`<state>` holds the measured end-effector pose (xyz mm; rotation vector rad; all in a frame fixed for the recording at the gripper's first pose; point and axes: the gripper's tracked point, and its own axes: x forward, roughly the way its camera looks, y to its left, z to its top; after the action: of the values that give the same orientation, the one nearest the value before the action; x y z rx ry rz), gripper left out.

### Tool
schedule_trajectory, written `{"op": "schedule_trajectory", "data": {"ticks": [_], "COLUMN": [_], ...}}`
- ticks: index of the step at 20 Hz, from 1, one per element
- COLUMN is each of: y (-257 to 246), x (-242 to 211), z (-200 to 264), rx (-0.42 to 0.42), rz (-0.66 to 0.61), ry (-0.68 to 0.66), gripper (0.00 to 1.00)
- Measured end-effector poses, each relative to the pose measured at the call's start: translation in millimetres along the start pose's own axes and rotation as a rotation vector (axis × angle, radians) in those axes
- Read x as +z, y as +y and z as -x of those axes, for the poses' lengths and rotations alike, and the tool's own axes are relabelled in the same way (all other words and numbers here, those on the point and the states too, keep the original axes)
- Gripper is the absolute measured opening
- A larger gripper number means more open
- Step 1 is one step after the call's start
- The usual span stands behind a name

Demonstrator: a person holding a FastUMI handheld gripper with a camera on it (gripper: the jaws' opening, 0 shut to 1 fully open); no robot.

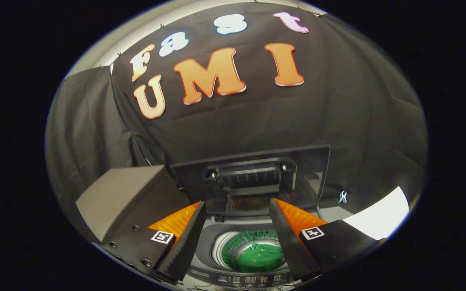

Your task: Put the clothes into the washing machine and then close the washing machine lid.

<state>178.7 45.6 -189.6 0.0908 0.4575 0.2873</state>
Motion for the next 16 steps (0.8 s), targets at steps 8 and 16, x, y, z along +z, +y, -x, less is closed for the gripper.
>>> {"op": "schedule_trajectory", "data": {"ticks": [8, 16], "y": [19.5, 22.1], "x": [128.2, 151.6], "z": [-11.1, -84.7], "rx": [0.010, -0.007], "rz": [0.003, 0.094], "ry": [-0.190, -0.155], "gripper": [0.99, 0.98]}}
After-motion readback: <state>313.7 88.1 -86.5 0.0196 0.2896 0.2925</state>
